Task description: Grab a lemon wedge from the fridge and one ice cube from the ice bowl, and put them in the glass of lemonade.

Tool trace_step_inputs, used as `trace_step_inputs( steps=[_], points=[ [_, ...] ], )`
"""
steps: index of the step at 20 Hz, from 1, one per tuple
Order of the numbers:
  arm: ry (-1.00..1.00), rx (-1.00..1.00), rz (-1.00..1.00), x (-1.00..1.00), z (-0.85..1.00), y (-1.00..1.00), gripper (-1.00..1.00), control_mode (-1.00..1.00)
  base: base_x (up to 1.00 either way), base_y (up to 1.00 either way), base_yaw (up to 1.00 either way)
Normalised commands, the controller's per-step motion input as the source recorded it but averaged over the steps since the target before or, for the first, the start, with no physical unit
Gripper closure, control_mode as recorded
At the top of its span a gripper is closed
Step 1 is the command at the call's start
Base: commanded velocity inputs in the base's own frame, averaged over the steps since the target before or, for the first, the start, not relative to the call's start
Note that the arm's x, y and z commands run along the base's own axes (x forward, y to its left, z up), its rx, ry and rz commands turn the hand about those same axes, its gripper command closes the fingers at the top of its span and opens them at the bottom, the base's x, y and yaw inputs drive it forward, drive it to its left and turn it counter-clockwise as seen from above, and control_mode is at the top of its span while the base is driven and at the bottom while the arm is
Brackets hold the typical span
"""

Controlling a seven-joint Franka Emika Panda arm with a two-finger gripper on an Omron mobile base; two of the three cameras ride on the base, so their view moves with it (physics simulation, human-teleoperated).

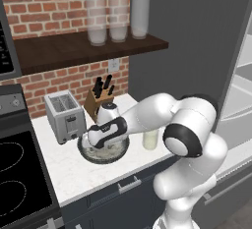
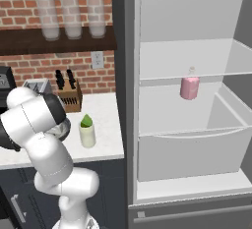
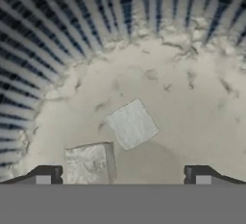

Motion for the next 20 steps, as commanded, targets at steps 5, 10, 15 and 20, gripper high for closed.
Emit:
trace_step_inputs(
  steps=[5,10,15,20],
  points=[
    [0.0,0.0,0.0,0.0,-0.19,0.06,-1.0,-1.0,0.0,0.0,0.0],
    [0.0,0.0,0.0,0.0,-0.1,0.09,-1.0,-1.0,0.0,0.0,0.0],
    [0.0,0.0,0.0,0.0,-0.17,0.06,-1.0,-1.0,0.0,0.0,0.0],
    [0.0,0.0,0.0,0.0,-0.42,0.0,-1.0,-1.0,0.0,0.0,0.0]
  ],
)
